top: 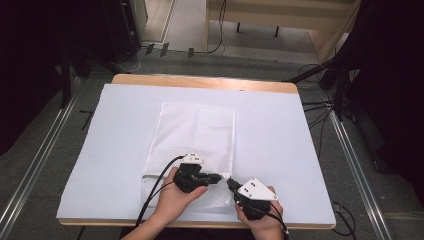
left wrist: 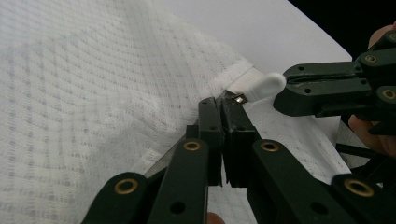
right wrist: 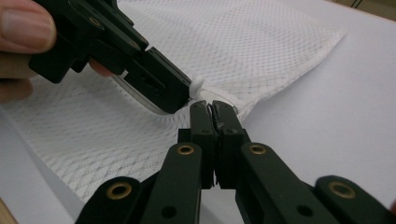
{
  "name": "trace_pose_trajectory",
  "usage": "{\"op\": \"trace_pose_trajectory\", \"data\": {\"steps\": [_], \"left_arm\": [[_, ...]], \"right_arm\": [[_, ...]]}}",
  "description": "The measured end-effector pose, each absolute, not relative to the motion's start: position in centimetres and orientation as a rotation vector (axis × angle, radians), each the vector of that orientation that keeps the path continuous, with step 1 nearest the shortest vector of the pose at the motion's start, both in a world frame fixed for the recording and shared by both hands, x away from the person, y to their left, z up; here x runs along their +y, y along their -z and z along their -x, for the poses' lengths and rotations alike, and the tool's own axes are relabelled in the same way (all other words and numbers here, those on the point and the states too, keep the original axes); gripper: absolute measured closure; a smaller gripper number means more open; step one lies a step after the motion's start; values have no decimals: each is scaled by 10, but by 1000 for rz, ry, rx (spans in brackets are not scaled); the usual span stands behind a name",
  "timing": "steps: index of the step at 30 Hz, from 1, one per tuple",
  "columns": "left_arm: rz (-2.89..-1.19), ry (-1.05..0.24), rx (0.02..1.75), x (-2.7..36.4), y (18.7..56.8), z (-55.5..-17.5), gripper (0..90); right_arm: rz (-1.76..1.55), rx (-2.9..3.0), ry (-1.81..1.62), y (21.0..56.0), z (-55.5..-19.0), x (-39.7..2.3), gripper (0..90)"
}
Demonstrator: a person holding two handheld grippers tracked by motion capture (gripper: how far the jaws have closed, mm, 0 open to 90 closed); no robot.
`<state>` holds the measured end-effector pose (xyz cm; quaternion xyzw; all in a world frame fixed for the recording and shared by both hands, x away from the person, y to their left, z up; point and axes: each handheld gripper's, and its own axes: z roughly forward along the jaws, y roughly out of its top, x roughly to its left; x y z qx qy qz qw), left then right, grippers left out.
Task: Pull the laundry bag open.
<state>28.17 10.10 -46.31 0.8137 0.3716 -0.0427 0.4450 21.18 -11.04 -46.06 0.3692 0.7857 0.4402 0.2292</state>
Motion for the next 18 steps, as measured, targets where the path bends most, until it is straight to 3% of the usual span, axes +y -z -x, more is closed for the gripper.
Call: {"op": "trace_pose_trajectory", "data": {"steps": [18], "left_arm": [[-1937, 225, 919, 114, 458, -279, 683]], "right_arm": [[-1006, 2184, -1193, 464, -212, -108, 900]]}}
